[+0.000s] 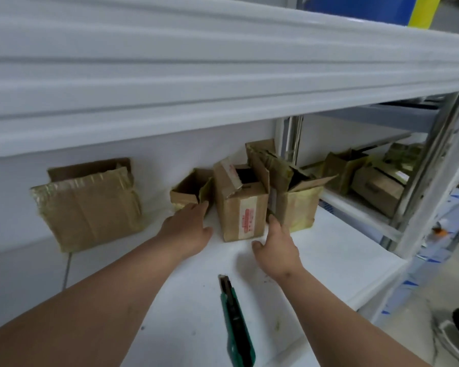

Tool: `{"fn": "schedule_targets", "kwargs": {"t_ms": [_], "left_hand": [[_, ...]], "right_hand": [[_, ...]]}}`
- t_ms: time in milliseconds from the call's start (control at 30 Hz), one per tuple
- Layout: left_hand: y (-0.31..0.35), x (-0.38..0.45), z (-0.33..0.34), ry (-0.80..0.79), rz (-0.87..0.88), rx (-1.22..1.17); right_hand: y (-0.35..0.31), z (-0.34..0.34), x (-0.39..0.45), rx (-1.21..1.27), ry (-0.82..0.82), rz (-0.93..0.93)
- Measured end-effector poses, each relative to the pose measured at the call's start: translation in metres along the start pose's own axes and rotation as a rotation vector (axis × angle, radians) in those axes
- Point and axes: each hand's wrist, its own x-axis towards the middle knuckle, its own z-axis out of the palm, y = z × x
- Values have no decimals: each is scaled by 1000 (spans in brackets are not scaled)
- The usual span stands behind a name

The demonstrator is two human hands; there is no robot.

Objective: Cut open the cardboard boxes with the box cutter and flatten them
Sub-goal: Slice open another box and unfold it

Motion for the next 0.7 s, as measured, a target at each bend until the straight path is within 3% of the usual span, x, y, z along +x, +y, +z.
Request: {"fn": "schedule_targets", "kwargs": {"t_ms": [167, 333, 700], "left_hand": [[40, 35, 9, -1, -149, -297], [48, 53, 16, -56, -235, -705], [57, 20, 4, 181, -56, -587]], "right_hand": [[11, -5, 50, 251, -62, -30], [13, -1, 72, 320, -168, -13], [12, 1, 43, 585, -93, -109]]}}
